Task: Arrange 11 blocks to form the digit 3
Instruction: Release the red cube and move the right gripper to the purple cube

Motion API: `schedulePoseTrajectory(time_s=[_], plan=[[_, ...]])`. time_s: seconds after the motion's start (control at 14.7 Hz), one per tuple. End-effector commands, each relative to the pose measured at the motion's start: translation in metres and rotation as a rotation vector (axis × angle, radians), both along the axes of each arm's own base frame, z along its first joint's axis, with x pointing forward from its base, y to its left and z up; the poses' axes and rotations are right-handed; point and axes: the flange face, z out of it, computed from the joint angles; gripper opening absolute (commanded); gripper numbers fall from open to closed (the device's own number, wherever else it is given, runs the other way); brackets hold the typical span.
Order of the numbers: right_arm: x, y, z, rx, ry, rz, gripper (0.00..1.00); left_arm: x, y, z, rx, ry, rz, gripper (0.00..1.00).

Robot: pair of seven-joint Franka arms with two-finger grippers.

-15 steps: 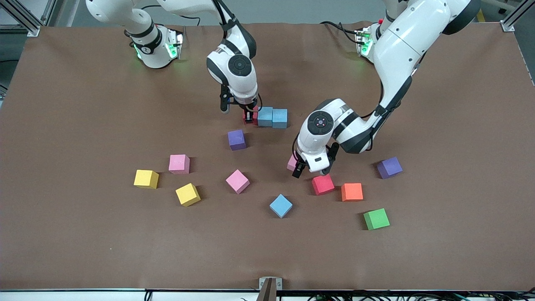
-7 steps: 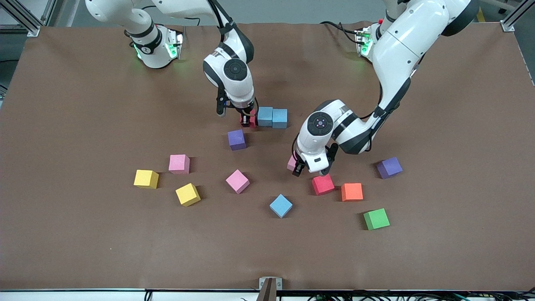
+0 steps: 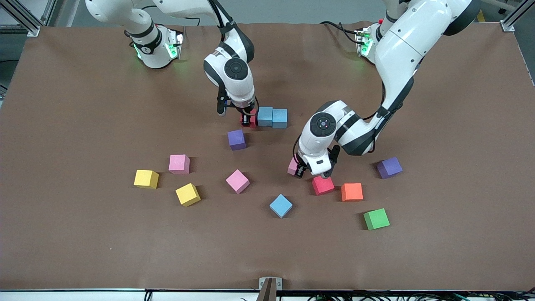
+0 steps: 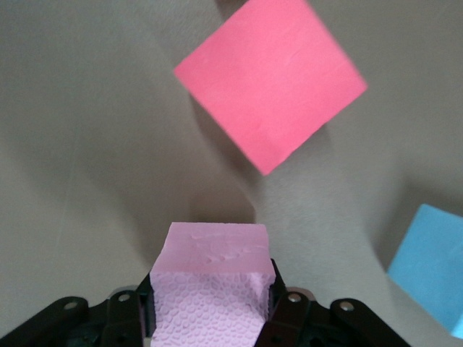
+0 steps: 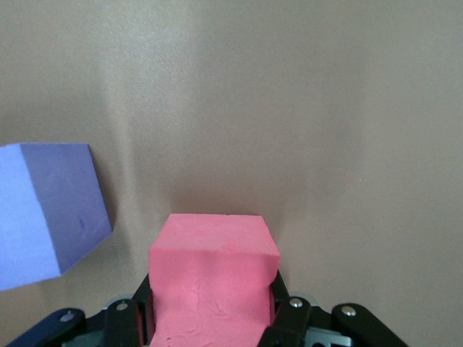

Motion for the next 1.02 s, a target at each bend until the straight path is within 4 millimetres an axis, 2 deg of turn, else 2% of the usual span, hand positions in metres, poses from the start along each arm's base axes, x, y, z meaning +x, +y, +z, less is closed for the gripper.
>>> schedulePoseTrajectory(time_s=[0.0,0.27,0.75,0.82,0.89,0.95], plan=[[-0.011,0.010,-0.010,-0.006,-0.003,-0.011,0.00,0.003,0.003,0.026,0.023,-0.047,0.004,0.38],[-0.020,0.016,-0.010,-0.006,-0.003,0.000,0.00,0.006,0.007,0.051,0.038,-0.069,0.010,0.38],[-0.017,0.016,-0.011,-0.002,-0.008,-0.003,0.00,0.009,0.015,0.060,0.054,-0.065,0.029,0.39],[-0.018,0.016,-0.011,-0.003,-0.007,-0.003,0.06,0.009,0.015,0.060,0.055,-0.064,0.029,0.39],[-0.016,0.016,-0.010,-0.001,-0.009,-0.006,0.26,0.009,0.015,0.060,0.055,-0.064,0.029,0.39],[-0.015,0.016,-0.010,0.000,-0.011,-0.005,0.66,0.010,0.015,0.060,0.055,-0.065,0.029,0.38]])
